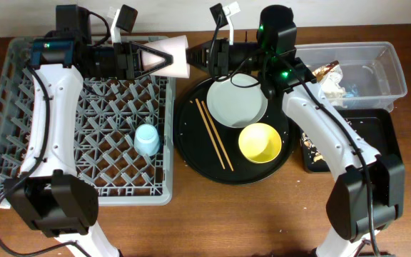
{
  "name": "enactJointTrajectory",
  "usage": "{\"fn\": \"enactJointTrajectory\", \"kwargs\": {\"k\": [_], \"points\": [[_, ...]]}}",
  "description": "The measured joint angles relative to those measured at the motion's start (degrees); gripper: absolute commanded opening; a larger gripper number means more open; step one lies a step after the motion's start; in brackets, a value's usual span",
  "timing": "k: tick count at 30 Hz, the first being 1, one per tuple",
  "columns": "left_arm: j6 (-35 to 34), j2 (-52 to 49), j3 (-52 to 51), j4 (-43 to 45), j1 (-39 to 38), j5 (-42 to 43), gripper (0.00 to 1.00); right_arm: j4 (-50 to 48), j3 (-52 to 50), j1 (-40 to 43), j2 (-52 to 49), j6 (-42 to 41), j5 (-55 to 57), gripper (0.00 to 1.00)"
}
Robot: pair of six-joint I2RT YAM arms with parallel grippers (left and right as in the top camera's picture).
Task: Sort waste into correct bins and load items into the dishwasher rack
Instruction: 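Hand the pink cup from right gripper to left gripper, then place the pink cup upside down in the rack beside blue cup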
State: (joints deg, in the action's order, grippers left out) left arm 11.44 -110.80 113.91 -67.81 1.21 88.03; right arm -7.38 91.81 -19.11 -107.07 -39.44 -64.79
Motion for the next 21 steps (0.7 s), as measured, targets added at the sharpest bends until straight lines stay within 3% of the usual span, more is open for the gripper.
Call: {"fn": "enactJointTrajectory", "kwargs": {"k": [1,3,5,7,10,12,15,19,21], "points": [[-0.2,0.0,0.0,0.1,0.0,0.0,0.56,0.0,0.0,0.0,0.0,-0.1,0.0,0.50],[-0.1,0.0,0.0,0.5,0.0,-0.2,0.54,0.1,0.0,0.0,0.0,-0.4,0.0,0.84],[-0.1,0.0,0.0,1.2,0.0,-3.7,0.52,0.7,0.0,0.0,0.0,-0.4,-0.3,0.98],[-0.6,0.2,0.0,1.2,0.0,-8.7,0.52,4.1,-0.1,1.2,-0.5,-0.2,0.7,0.99],[-4.9,0.7,0.3,1.0,0.0,-29.1,0.52,13.6,-0.2,4.9,-1.0,2.0,1.1,0.98],[-8.1,0.7,0.3,-0.8,0.1,-43.5,0.52,25.0,0.3,7.2,-1.0,6.1,3.0,0.98],[-10.7,0.7,0.3,-4.4,-0.1,-59.9,0.52,38.4,0.2,9.8,-1.0,11.8,11.8,0.98],[-11.7,0.7,0.4,-8.7,-3.5,-74.2,0.52,44.5,0.2,10.5,-1.0,14.3,22.7,0.98],[-13.2,0.7,1.9,-18.1,-6.7,-80.2,0.52,46.3,0.2,10.5,-1.0,15.0,25.3,0.99]]}}
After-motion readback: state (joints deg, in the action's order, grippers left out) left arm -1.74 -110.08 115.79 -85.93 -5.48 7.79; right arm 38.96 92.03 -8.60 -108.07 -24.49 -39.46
